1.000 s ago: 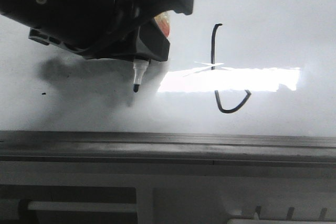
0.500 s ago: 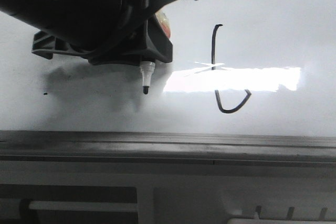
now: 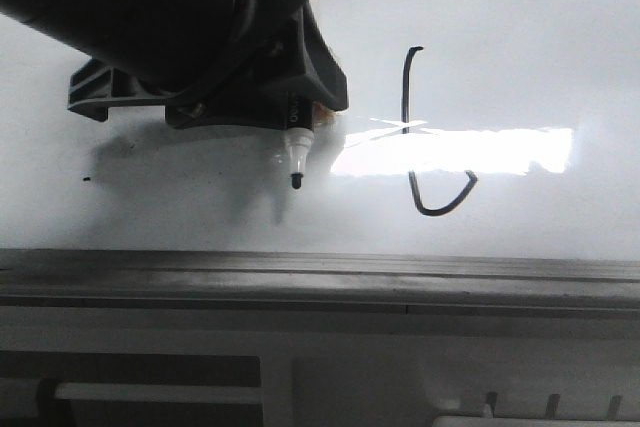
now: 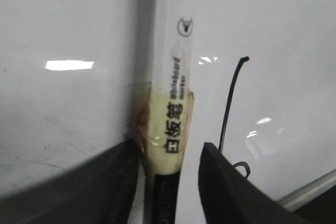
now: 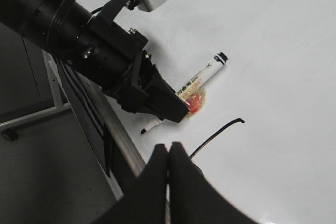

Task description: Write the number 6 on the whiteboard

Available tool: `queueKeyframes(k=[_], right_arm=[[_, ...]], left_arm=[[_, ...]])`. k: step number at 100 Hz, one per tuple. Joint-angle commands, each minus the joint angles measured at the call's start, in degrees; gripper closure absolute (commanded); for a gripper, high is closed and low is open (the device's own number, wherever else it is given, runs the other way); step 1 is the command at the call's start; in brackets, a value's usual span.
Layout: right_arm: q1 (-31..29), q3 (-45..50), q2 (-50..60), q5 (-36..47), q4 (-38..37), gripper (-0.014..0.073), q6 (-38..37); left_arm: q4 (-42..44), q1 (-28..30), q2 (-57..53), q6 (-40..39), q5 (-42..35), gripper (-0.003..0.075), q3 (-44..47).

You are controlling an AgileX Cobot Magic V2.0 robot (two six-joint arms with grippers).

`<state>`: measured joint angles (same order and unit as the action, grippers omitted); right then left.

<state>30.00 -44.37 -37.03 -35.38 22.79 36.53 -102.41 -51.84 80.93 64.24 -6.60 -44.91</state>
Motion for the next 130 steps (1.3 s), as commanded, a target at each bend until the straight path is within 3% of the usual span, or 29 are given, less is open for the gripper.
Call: queueKeyframes(k=[1, 15, 35, 40, 47, 64, 73, 87, 130], right_arm=[[-0.3, -2.0, 0.1, 3.9, 1.4, 0.0656, 0.0], [-0.3, -2.0, 0.1, 3.9, 1.5, 0.0656, 0.0], [-0.4, -2.0, 3.5, 3.9, -1.9, 0.0656, 0.0], [-0.4, -1.9, 5.2, 3.0, -2.3, 0.0656, -0.3], [-0.4, -1.2, 8.9, 0.9, -6.4, 0.0656, -4.2], [-0.4, 5.7, 22.0, -0.7, -26.9, 0.0656, -19.0], [-0.4, 9.9, 30.0, -2.0, -35.1, 0.0657, -24.4], [-0.4, 15.4, 39.0, -1.9, -35.5, 0.0657, -24.5], [-0.4, 16.7, 36.8, -2.3, -34.8, 0.0657, -24.5]], left_arm=[[-0.9, 1.9, 1.5, -0.2, -9.0, 0.0311, 0.2], [-0.2, 1.9, 0.4, -0.2, -9.0, 0.0159, 0.0], [10.7, -1.0, -8.5, 0.8, -9.0, 0.0162, -0.1], [11.5, -1.9, -12.5, 3.0, -9.0, 0.0197, 0.4], [11.4, -3.1, -18.3, 6.6, -9.0, 0.0302, 2.4], [11.4, -4.9, -34.4, 15.8, -8.8, 0.0744, 13.0], [11.6, -5.0, -42.3, 16.4, -8.8, 0.0739, 19.3], [11.6, -5.0, -51.6, 16.4, -8.9, 0.0739, 25.4], [11.4, -5.0, -55.9, 16.4, -8.8, 0.0739, 27.7]])
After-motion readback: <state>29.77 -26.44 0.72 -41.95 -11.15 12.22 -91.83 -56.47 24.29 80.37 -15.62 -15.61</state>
